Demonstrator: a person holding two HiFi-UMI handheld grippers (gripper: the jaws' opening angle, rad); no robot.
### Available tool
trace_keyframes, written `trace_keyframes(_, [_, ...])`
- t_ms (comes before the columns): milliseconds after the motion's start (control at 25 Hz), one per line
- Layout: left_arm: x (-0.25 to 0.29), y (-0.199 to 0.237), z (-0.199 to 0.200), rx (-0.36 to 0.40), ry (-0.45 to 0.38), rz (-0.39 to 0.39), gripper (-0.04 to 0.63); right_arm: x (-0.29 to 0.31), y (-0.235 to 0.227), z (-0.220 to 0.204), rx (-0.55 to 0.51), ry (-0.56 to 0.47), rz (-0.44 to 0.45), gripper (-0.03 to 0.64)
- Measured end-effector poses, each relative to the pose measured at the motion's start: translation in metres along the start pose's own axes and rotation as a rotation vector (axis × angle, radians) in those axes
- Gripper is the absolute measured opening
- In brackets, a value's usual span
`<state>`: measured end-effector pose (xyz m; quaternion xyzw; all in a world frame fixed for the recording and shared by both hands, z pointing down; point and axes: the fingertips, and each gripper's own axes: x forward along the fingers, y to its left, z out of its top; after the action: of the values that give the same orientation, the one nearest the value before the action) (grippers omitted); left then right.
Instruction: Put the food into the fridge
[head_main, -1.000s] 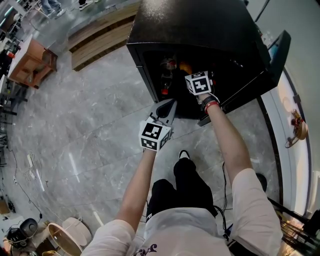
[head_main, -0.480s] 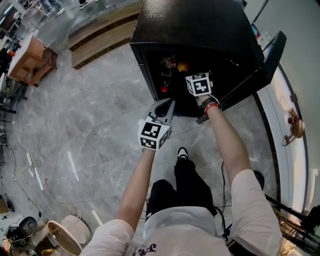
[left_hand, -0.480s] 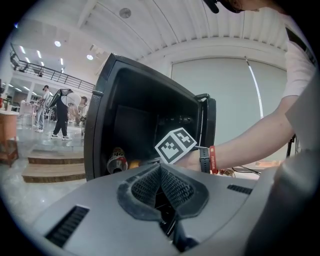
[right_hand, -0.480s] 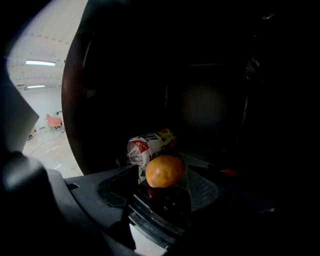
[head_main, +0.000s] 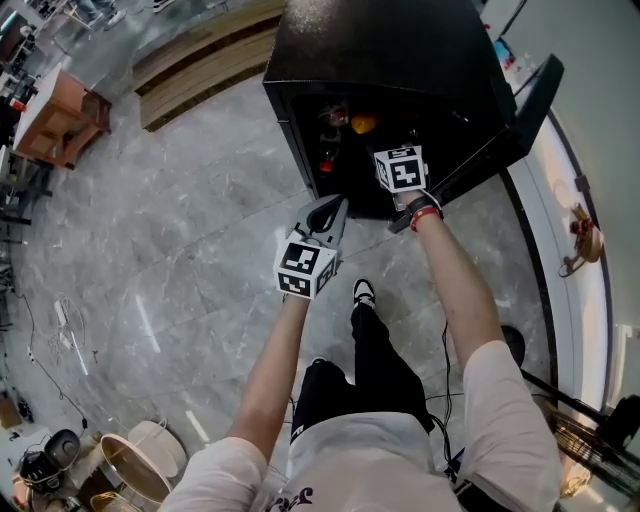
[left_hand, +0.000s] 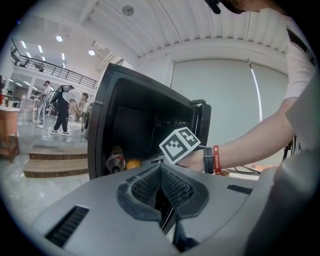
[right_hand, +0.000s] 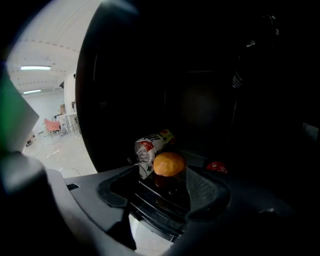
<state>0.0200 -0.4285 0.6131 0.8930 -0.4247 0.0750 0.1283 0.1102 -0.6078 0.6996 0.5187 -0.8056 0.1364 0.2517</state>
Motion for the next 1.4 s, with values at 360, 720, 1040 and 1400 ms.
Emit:
trace_keyframes(360, [-0.029, -0.01, 0.019, -0.015, 0.023, 0.003, 0.017, -0.032, 0.016, 0.007, 0.027, 0.015, 0.007, 0.302])
trace_keyframes(720, [-0.056, -0.02, 0.033, -0.004, 0.061, -0.002, 0.018, -0.064, 0.037, 0.006, 0.074, 0.025, 0.013, 0.296])
trace_keyframes(1040, [-0.077, -0.021, 0.041, -0.011, 0.06, 0.006, 0.018, -0.097, 0.051, -0.001, 0.057, 0.043, 0.014, 0.282])
trace_keyframes(1400, [-0.091, -0.027, 0.044, -0.001, 0.059, 0.0, 0.018, -0.128, 0.055, -0.006, 0.053, 0.045, 0.003, 0.259])
